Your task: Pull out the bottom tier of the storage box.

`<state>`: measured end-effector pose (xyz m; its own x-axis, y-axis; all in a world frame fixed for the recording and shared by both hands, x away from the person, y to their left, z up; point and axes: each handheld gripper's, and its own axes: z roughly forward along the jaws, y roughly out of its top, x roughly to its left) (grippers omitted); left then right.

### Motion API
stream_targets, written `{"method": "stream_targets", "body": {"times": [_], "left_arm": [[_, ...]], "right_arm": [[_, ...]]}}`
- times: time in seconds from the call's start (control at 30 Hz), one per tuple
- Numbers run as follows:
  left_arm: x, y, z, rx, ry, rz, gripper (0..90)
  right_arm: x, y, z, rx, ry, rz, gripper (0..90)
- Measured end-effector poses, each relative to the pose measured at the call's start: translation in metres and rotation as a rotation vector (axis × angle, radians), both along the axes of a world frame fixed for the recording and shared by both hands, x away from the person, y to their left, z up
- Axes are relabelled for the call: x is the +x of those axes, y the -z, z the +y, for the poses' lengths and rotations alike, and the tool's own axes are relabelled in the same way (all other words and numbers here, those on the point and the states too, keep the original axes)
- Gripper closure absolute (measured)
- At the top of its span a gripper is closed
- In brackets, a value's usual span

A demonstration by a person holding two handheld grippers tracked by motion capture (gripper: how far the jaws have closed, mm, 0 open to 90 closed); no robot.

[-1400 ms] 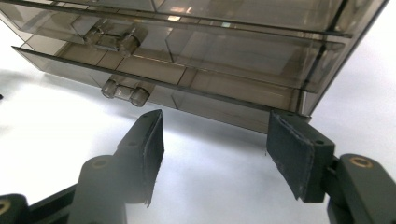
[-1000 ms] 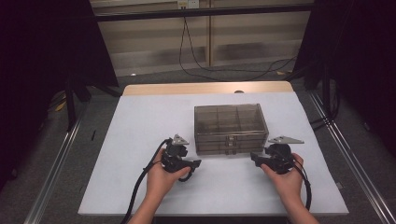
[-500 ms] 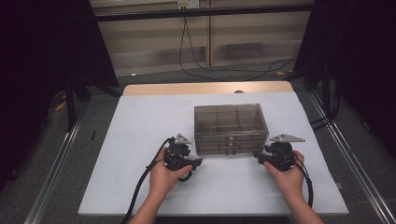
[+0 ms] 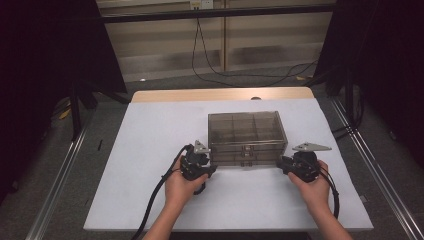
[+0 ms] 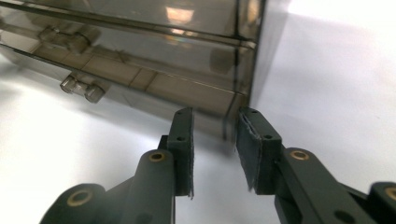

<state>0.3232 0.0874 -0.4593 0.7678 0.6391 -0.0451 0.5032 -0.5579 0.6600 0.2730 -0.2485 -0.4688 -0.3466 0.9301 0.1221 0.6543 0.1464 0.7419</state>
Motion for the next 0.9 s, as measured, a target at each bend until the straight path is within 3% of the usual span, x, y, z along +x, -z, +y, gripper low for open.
{"method": "stream_targets", "body": {"times": [0.17, 0.2, 0.27, 0.3, 0.37, 0.53, 0.9], "left_arm": [[-0.001, 0.000, 0.000, -0.005, -0.008, 0.008, 60.3], [-0.001, -0.001, 0.000, -0.036, 0.011, 0.023, 63.0], [-0.002, -0.002, -0.001, -0.045, 0.010, 0.035, 66.4], [-0.004, -0.002, -0.003, -0.026, 0.004, 0.011, 66.4], [-0.005, -0.001, -0.003, -0.020, -0.006, 0.014, 66.6], [-0.006, 0.001, -0.003, -0.003, 0.010, 0.043, 68.7], [-0.014, 0.000, -0.002, 0.008, 0.016, 0.058, 72.0]], "right_arm": [[0.000, -0.001, 0.002, -0.024, -0.008, -0.016, 68.1], [-0.001, -0.001, 0.001, -0.027, -0.010, -0.017, 69.7], [-0.002, -0.002, 0.000, -0.023, -0.014, -0.016, 70.4], [-0.002, -0.003, -0.001, -0.018, -0.020, -0.017, 70.7], [-0.003, -0.003, -0.001, -0.023, -0.030, -0.021, 71.3], [-0.006, -0.004, -0.001, -0.027, -0.034, -0.020, 71.6], [-0.012, -0.005, -0.005, -0.030, -0.077, -0.011, 72.3]]}}
